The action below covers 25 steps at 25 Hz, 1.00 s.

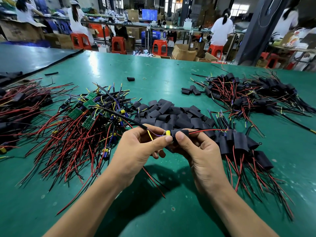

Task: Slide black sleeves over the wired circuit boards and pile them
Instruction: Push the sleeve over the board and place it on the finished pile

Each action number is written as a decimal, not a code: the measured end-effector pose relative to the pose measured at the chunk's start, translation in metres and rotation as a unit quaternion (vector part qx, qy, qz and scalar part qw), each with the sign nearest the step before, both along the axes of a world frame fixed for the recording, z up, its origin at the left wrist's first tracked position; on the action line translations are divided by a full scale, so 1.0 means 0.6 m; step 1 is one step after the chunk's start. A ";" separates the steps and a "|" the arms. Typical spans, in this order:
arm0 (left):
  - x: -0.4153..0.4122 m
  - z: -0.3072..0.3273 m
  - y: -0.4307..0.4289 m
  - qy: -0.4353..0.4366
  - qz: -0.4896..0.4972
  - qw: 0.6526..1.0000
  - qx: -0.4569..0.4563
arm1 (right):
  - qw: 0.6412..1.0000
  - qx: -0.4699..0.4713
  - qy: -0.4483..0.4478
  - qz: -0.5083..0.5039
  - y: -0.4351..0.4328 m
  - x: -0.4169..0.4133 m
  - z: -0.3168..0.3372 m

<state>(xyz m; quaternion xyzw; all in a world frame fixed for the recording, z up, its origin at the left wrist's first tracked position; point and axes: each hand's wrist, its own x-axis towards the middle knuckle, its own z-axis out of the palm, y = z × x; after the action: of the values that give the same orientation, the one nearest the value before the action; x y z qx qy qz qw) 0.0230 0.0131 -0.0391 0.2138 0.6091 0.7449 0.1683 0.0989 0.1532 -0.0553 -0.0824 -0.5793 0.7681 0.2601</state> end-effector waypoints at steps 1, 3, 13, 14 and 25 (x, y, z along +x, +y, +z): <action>0.000 0.000 0.000 0.002 -0.004 1.000 -0.001 | 1.000 -0.012 -0.002 0.008 0.000 0.000 0.001; 0.001 0.000 0.001 0.004 -0.010 1.000 0.002 | 0.999 -0.032 -0.008 0.019 0.001 0.002 0.002; -0.002 -0.001 0.001 -0.032 -0.054 0.997 0.034 | 0.987 -0.153 -0.015 0.044 -0.005 0.003 0.015; -0.002 -0.002 0.002 -0.028 -0.049 0.998 0.032 | 0.988 -0.151 -0.011 0.045 -0.006 0.004 0.016; 0.004 0.000 0.003 -0.007 -0.031 0.999 0.016 | 0.993 -0.105 0.022 0.043 -0.008 0.002 0.011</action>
<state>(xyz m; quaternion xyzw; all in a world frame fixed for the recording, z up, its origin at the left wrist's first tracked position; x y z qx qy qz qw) 0.0252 0.0148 -0.0390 0.2299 0.5889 0.7508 0.1916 0.1000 0.1481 -0.0484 -0.0673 -0.4929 0.8367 0.2291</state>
